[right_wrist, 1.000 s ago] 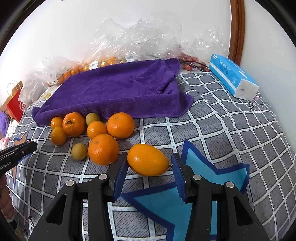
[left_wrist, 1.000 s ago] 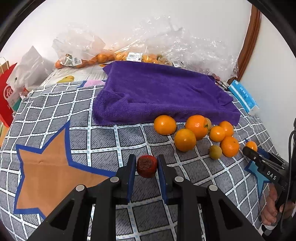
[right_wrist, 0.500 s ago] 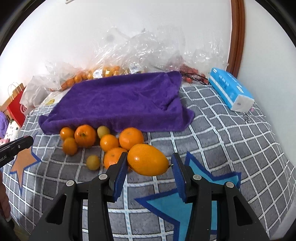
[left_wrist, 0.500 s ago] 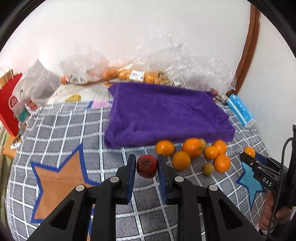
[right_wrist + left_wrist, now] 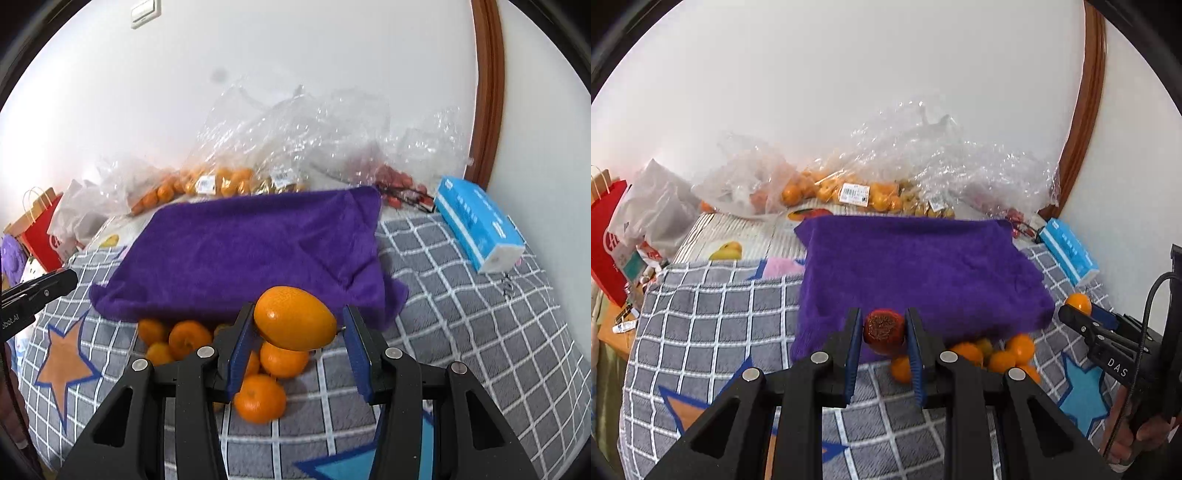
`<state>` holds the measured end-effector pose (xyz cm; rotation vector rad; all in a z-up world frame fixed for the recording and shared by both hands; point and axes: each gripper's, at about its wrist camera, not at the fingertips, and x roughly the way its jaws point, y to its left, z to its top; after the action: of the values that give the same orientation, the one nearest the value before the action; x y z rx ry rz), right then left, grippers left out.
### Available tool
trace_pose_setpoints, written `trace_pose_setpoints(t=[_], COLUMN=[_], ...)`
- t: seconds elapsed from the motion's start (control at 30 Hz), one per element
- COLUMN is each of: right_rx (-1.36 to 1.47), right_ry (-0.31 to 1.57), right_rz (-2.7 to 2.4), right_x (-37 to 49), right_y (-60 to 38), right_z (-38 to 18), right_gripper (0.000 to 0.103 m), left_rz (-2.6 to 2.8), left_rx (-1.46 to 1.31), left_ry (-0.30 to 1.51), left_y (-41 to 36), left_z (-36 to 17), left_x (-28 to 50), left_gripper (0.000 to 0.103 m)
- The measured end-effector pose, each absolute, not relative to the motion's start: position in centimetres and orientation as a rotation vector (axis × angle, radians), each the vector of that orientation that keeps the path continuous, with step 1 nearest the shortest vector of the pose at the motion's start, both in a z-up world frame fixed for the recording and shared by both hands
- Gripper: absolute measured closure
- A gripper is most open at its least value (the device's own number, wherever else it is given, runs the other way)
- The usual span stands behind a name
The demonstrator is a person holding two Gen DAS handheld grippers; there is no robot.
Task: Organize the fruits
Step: 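Lift both held fruits and carry them over the purple towel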
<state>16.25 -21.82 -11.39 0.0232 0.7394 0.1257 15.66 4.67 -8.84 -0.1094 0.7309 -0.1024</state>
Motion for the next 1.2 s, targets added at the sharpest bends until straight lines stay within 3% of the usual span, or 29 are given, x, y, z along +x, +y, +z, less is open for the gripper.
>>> trace_pose_setpoints(t=[0.73, 1.2], right_rx=[0.028, 0.024], right_ry=[0.740, 0.801], right_rz=[0.127, 0.128], right_x=[24.2, 27.3], right_y=[-21.5, -21.2], right_z=[-13.3, -16.3], right_gripper=[0.056, 0.056], left_rz=[-0.107, -0.109], left_rx=[-0.186, -0.209], left_ry=[0.745, 0.815], left_y=[4.4, 4.5], left_z=[-9.6, -14.6], left_x=[24.2, 25.9], left_gripper=[0.081, 0.081])
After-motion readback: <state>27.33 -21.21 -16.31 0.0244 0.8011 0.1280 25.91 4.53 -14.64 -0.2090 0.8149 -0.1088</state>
